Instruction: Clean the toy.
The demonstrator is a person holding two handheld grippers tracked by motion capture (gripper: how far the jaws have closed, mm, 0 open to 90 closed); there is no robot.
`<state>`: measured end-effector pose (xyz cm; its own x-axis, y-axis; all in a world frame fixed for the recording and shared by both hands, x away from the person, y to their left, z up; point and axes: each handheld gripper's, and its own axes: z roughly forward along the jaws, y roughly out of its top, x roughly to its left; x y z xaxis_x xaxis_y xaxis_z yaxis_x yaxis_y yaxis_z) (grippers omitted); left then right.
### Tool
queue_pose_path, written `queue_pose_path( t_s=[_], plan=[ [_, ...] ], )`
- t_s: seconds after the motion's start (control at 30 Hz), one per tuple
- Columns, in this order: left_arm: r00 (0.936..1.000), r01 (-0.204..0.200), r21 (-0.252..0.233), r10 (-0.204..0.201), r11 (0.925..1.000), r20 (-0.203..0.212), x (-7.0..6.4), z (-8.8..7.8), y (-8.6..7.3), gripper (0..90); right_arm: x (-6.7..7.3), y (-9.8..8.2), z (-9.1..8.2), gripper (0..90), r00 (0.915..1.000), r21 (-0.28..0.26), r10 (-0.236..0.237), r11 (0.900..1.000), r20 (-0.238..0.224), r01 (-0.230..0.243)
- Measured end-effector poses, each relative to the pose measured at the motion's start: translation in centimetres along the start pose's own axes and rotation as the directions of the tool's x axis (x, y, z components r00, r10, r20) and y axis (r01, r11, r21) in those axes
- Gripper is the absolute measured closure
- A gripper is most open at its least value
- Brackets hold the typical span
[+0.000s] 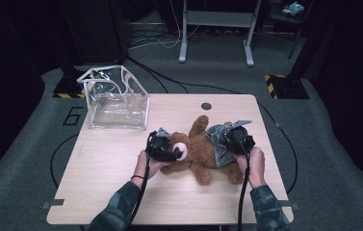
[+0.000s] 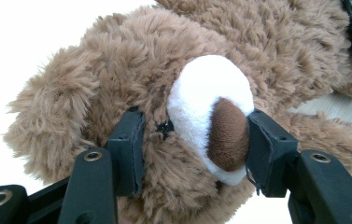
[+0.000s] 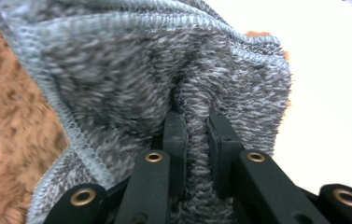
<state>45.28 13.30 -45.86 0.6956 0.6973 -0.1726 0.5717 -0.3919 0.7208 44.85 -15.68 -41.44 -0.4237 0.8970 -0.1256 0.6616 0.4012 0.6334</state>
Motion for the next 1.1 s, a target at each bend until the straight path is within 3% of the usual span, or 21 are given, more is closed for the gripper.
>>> queue_pose_path(
  t_s=[0.1, 0.17, 0.3, 0.47, 0.53, 0.6, 0.67, 0.8, 0.93, 1.0, 1.1],
  plan=[
    [0.9999, 0.012, -0.005, -0.012, 0.9999, 0.003, 0.2, 0.1, 0.0, 45.4, 0.1, 0.3, -0.9, 80.1, 0.9998, -0.035, 0.016, 0.999, -0.01, -0.017],
    [0.9999, 0.015, 0.0, -0.015, 0.9999, 0.006, 0.4, 0.1, 0.1, 45.4, 1.0, 0.9, -1.8, 80.1, 0.9994, -0.071, 0.011, 0.997, -0.034, -0.013],
    [0.9995, 0.027, 0.011, -0.027, 0.9996, 0.014, 0.7, 0.3, 0.4, 45.4, 3.6, 2.7, -2.6, 80.1, 0.9944, -0.126, -0.06, 0.991, -0.088, 0.048],
    [0.998, 0.049, 0.037, -0.051, 0.9981, 0.038, 1.3, 0.4, 0.9, 45.4, 6.5, 4.1, -0.4, 80.0, 0.9824, -0.099, -0.133, 0.988, -0.131, 0.121],
    [0.997, 0.057, 0.043, -0.059, 0.9975, 0.05, 1.6, 0.4, 1.0, 45.4, 6.9, 4.2, 0.6, 80.1, 0.9848, -0.071, -0.121, 0.991, -0.125, 0.113],
    [0.9956, 0.073, 0.04, -0.075, 0.9966, 0.057, 1.7, 0.5, 1.0, 45.4, 6.7, 4.2, 0.9, 80.2, 0.9845, -0.069, -0.129, 0.99, -0.119, 0.121],
    [0.9954, 0.07, 0.047, -0.073, 0.9964, 0.062, 1.8, 0.5, 1.1, 45.3, 5.5, 3.6, 1.3, 80.3, 0.9908, -0.065, -0.067, 0.996, -0.118, 0.059],
    [0.9947, 0.082, 0.044, -0.085, 0.9956, 0.059, 1.9, 0.7, 1.3, 45.4, 3.0, 2.6, 0.8, 80.3, 0.9969, -0.056, -0.024, 0.998, -0.074, 0.02],
    [0.992, 0.104, 0.045, -0.107, 0.9935, 0.066, 2.0, 0.8, 1.5, 45.3, 0.9, 1.6, 0.8, 80.3, 0.9992, -0.037, 0.024, 0.999, -0.031, -0.025],
    [0.9925, 0.095, 0.061, -0.099, 0.9936, 0.07, 2.3, 0.8, 1.6, 45.4, 0.0, 1.2, 0.7, 80.3, 0.9978, -0.031, 0.061, 0.998, -0.026, -0.062],
    [0.9913, 0.106, 0.059, -0.11, 0.9926, 0.072, 2.4, 0.9, 1.6, 45.4, 0.0, 1.2, -0.3, 80.3, 0.9965, -0.067, 0.079, 0.994, -0.027, -0.081]
  ],
)
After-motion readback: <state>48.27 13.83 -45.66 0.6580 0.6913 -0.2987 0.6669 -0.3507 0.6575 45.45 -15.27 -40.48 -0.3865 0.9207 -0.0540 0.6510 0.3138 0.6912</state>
